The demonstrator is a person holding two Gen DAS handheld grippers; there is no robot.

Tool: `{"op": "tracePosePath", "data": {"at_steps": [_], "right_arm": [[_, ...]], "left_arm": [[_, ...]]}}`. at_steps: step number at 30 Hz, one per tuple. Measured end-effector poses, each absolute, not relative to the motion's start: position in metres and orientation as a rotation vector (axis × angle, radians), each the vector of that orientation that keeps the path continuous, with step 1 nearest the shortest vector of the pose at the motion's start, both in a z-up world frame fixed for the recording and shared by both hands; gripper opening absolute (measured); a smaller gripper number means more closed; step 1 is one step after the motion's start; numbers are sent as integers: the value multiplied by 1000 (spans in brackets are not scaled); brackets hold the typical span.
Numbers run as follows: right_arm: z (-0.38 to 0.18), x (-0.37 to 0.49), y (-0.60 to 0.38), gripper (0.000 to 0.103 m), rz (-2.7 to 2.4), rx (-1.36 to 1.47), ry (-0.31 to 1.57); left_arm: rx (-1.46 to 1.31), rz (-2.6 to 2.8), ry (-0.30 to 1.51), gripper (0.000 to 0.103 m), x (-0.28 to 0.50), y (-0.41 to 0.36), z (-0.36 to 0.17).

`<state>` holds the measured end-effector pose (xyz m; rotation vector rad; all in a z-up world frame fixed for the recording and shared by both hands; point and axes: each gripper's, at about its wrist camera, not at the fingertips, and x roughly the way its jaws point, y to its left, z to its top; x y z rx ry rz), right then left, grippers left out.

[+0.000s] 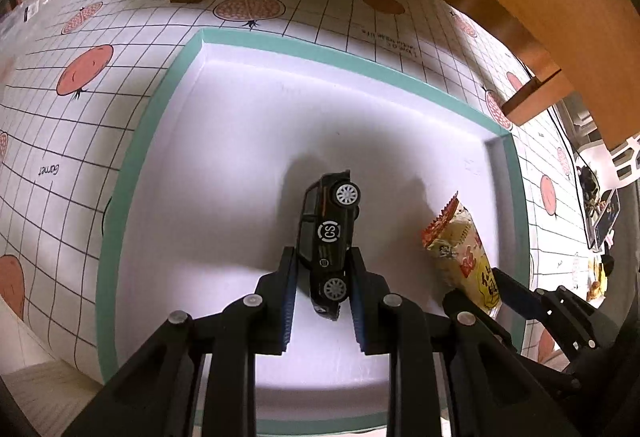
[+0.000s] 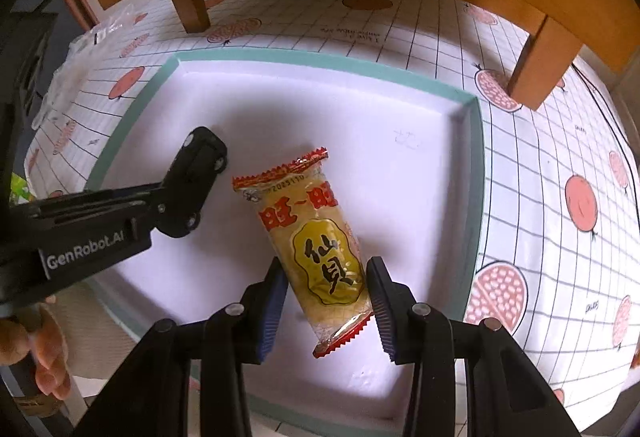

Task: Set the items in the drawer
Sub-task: 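Grasp the black toy car with the left tool while the right tool grasps the snack bar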

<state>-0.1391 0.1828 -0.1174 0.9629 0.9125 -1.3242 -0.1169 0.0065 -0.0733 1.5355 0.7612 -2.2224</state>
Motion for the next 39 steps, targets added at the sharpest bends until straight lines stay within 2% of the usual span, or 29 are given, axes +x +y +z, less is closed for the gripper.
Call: {"op": "tracePosePath", "data": {"at_steps": [4, 6, 9, 10, 16, 33, 39], "right_arm": [[-116, -140, 187, 45, -1327, 971, 898], [-116, -142, 189, 46, -1328, 977, 892], [-116, -144, 189, 58, -1325, 990, 879], [-116, -146, 189, 62, -1325, 994, 872], [-114, -154, 183, 71, -1326, 1001, 823], [-125, -167, 174, 71, -1384, 1104, 718], [-126, -150, 175, 70, -1357, 1052, 781]], "left_arm": [[1541, -2222, 778, 26, -116, 8, -73], [1544, -2225, 778, 37, -119, 8, -73], [1529, -2228, 768, 49, -119, 8, -70], [1521, -2233, 769, 49, -120, 8, -69], [1494, -2241, 738, 50, -117, 7, -65], [1472, -2220, 703, 50, -119, 6, -71], [1496, -2241, 644, 50, -125, 12, -72]]}}
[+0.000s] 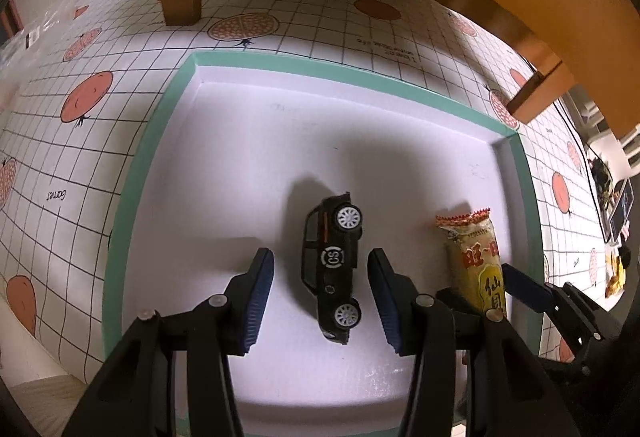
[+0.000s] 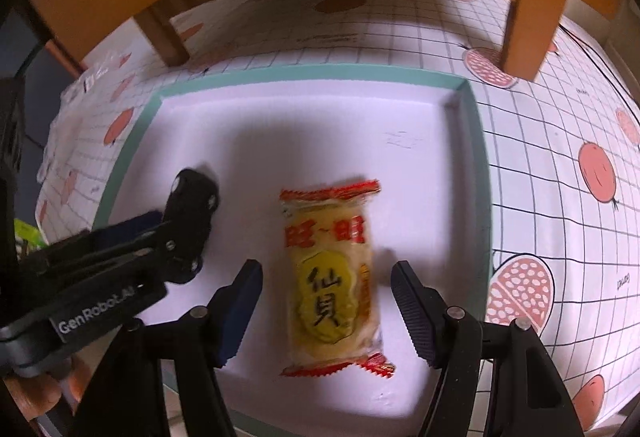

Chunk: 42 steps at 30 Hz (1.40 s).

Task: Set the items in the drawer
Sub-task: 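Grasp the black toy car with the left tool while the right tool grasps the snack bar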

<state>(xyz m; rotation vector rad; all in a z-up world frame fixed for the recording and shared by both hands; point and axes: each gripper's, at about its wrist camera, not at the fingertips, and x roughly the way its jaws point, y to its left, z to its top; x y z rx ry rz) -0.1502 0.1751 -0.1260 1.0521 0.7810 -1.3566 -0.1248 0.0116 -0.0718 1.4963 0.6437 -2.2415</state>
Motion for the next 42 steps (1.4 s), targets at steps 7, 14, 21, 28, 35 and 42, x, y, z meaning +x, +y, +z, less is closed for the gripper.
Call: {"op": "tracePosePath", "data": {"at_steps": [7, 14, 21, 28, 35, 42], "right_arm": [[-127, -144, 178, 57, -1382, 997, 844], [-128, -141, 179, 52, -1402, 953, 888], [-129, -138, 180, 51, -1412, 940, 896], [-129, -138, 181, 51, -1414, 937, 895], [-128, -140, 181, 46, -1416, 941, 889], [-125, -145, 182, 40, -1412, 976, 858]], "left_arm": [[1502, -2242, 606, 49, -126, 16, -72], [1512, -2235, 554, 44, -125, 19, -71], [1531, -2231, 467, 43, -129, 26, -72], [1541, -2236, 435, 31, -131, 30, -72], [1539, -2249, 444, 30, -131, 32, -71], [1542, -2261, 469, 30, -130, 32, -70]]}}
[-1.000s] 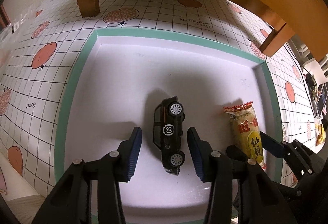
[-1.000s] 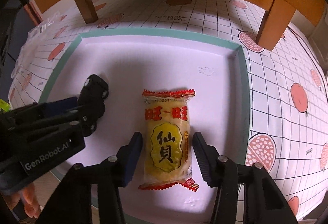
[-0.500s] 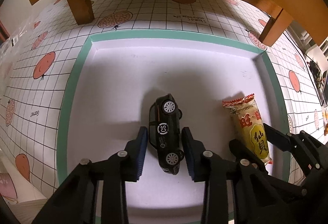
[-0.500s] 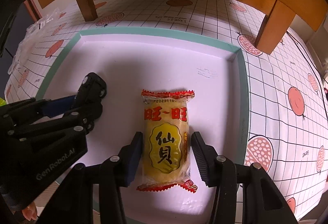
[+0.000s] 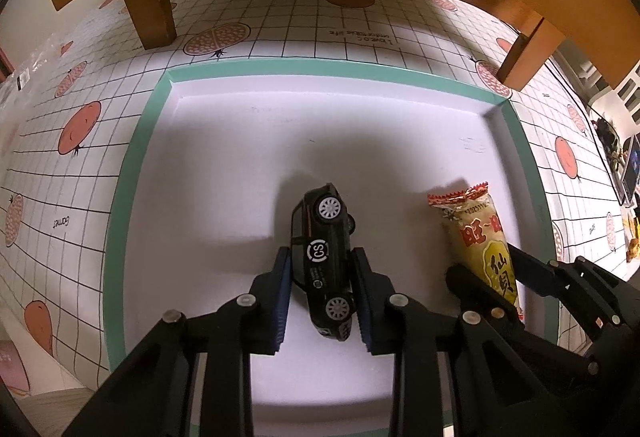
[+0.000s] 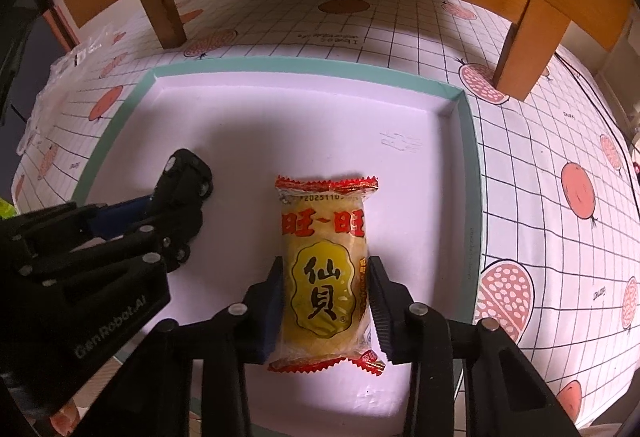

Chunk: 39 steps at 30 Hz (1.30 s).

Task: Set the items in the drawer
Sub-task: 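Grasp the black toy car with the left tool while the right tool grasps the snack bar, then carry the toy car and snack bar up into the open lower drawer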

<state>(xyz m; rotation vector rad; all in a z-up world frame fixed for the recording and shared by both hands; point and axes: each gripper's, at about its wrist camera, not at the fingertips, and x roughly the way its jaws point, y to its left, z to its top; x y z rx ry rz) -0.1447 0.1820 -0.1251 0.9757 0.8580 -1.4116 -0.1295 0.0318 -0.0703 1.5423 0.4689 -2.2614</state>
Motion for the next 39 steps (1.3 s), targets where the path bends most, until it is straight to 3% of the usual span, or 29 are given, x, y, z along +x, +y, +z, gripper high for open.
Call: {"op": "tracePosePath", "data": {"at_steps": [14, 39], "right_arm": [[-86, -147, 198, 40, -1431, 933, 780], [53, -158, 241, 39, -1534, 735, 517]], "left_arm": [[1435, -2334, 461, 30, -115, 33, -33], [1005, -2561, 465, 30, -87, 50, 120]]}}
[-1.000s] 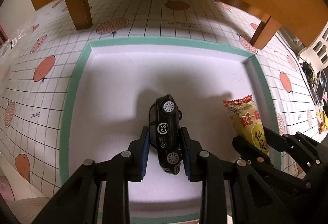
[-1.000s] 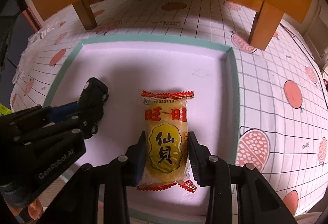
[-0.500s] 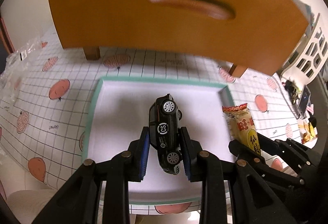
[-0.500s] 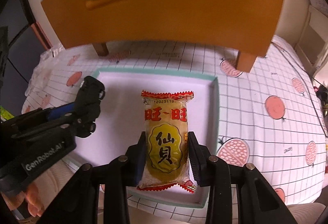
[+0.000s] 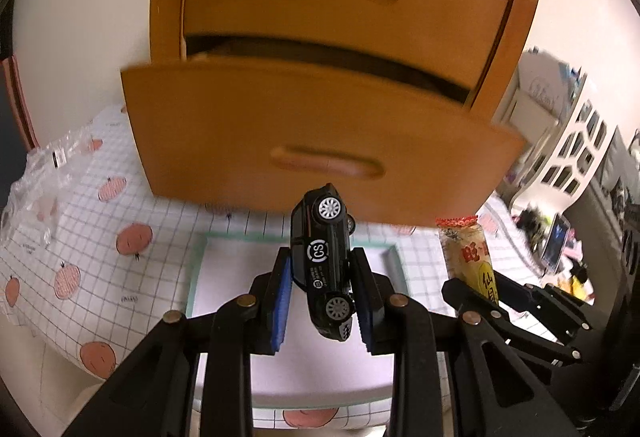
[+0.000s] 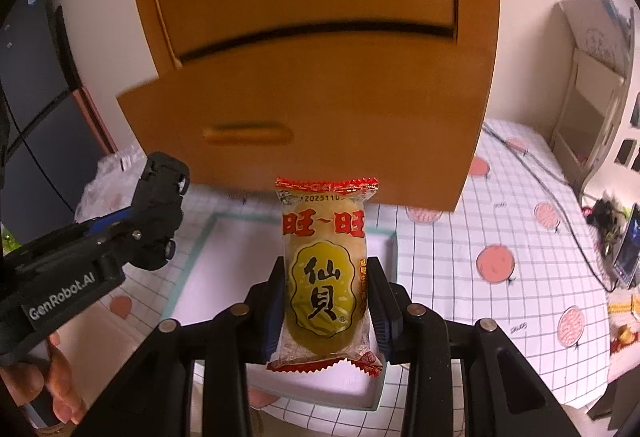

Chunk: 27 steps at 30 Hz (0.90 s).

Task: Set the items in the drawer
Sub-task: 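Carry the toy car and snack bar up into the open lower drawer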

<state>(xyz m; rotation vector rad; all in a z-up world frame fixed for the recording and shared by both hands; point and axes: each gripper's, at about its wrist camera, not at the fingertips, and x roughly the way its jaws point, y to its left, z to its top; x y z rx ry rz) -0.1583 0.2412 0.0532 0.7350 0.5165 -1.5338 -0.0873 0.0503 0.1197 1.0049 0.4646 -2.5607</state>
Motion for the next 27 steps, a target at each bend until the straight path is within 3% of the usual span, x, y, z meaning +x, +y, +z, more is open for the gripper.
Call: {"op": "tracePosePath", "data": {"at_steps": [14, 27], "right_arm": [[134, -158, 238, 39, -1542, 605, 404], [174, -172, 212, 39, -1548, 577, 369]], "left_arm": [[814, -2623, 430, 30, -90, 42, 190], [752, -2661, 384, 30, -116, 30, 230]]}}
